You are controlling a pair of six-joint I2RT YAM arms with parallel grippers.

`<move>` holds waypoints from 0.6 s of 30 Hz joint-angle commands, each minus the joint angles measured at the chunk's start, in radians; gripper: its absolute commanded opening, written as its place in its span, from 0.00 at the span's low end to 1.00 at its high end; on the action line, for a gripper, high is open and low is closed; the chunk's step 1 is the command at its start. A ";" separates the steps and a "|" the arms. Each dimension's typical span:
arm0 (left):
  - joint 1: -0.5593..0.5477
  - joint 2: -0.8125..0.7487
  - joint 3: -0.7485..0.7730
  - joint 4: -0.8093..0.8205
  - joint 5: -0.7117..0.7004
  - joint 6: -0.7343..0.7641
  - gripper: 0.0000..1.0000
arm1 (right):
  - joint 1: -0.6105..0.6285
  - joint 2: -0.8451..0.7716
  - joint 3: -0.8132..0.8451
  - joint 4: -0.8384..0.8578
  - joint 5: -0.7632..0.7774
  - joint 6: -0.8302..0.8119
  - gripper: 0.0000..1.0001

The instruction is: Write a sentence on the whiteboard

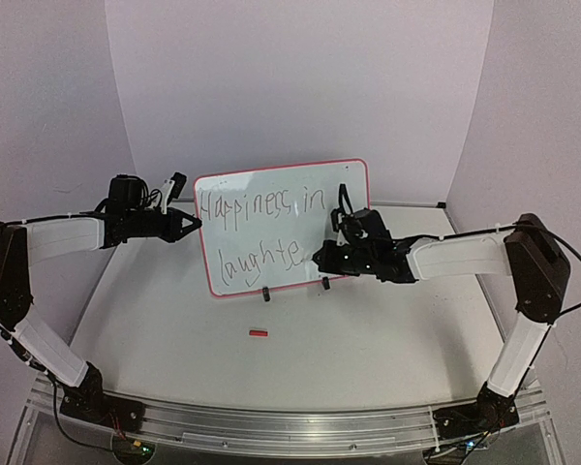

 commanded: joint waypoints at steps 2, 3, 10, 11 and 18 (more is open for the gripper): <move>0.000 -0.010 0.033 -0.012 -0.034 0.054 0.00 | -0.006 -0.114 -0.010 0.011 0.058 -0.022 0.00; 0.000 -0.010 0.032 -0.012 -0.035 0.054 0.00 | -0.006 -0.120 -0.007 0.010 0.058 -0.025 0.00; -0.001 -0.010 0.033 -0.014 -0.035 0.053 0.00 | -0.007 -0.080 0.045 0.008 0.055 -0.046 0.00; -0.001 -0.010 0.033 -0.014 -0.036 0.054 0.00 | -0.008 -0.071 0.053 0.008 0.055 -0.047 0.00; 0.000 -0.010 0.033 -0.015 -0.038 0.055 0.00 | -0.013 -0.033 0.081 0.008 0.058 -0.055 0.00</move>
